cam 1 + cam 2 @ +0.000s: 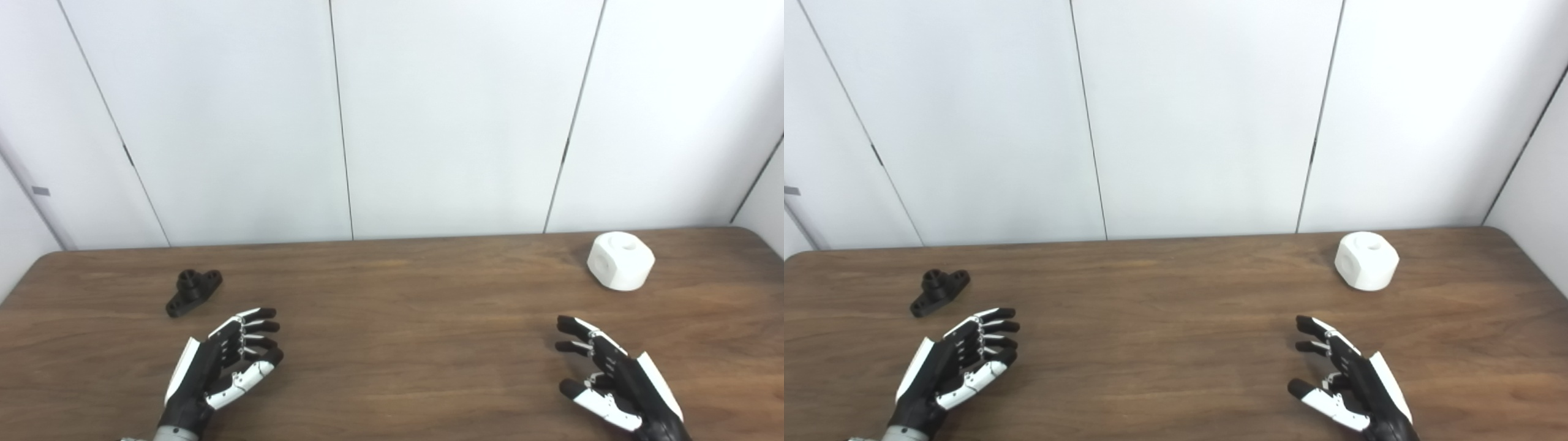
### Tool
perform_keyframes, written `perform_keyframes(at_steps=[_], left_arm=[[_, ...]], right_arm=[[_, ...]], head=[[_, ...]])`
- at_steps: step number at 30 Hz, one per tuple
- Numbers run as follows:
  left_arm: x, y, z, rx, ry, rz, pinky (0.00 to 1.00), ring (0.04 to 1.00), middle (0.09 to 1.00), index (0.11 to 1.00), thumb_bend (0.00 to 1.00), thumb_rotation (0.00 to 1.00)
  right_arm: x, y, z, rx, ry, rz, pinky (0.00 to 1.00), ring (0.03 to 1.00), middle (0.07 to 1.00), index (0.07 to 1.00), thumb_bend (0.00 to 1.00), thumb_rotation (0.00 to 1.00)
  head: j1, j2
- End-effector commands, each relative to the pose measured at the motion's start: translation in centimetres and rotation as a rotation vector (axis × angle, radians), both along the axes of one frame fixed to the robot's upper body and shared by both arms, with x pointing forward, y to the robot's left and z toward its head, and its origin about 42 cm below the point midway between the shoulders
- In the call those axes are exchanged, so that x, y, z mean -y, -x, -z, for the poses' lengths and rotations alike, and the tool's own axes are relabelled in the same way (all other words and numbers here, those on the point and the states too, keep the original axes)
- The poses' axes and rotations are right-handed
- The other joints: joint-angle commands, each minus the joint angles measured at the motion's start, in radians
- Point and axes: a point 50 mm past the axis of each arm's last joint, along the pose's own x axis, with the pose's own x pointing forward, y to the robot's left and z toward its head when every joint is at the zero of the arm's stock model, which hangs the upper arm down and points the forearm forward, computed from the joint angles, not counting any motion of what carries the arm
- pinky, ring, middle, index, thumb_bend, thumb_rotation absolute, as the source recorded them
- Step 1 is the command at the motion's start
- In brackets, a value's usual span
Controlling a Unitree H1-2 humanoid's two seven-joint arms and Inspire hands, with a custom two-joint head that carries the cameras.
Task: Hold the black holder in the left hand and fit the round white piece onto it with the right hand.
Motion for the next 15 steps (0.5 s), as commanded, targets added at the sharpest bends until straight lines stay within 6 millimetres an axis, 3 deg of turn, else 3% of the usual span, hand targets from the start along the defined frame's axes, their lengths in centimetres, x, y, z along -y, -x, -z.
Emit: perform_keyframes(at_steps=[1,6,9,15], left_arm=[[0.4,0.4,0.4,0.057,0.009,-0.031,0.51,0.634,0.716,0.741,0.71,0.31],[-0.5,1.6,-2.9,0.261,-0.175,-0.147,0.48,0.596,0.664,0.7,0.76,0.31],[-0.8,1.8,-5.5,0.353,-0.218,-0.174,0.47,0.565,0.644,0.682,0.75,0.26],[-1.6,3.2,-10.4,0.453,-0.358,-0.256,0.41,0.529,0.623,0.671,0.79,0.37]], right_arm=[[0.7,0.4,0.9,-0.051,0.014,0.001,0.59,0.782,0.86,0.844,0.92,0.66],[1.3,0.3,1.2,-0.05,0.02,-0.007,0.58,0.775,0.853,0.846,0.9,0.66],[1.5,0.2,1.4,-0.056,0.017,-0.005,0.58,0.776,0.854,0.847,0.94,0.67],[1.8,0.1,1.4,-0.065,-0.022,-0.003,0.59,0.788,0.856,0.856,0.94,0.66]], head=[[0.023,-0.008],[0.101,-0.035],[0.142,-0.048],[0.24,-0.071]])
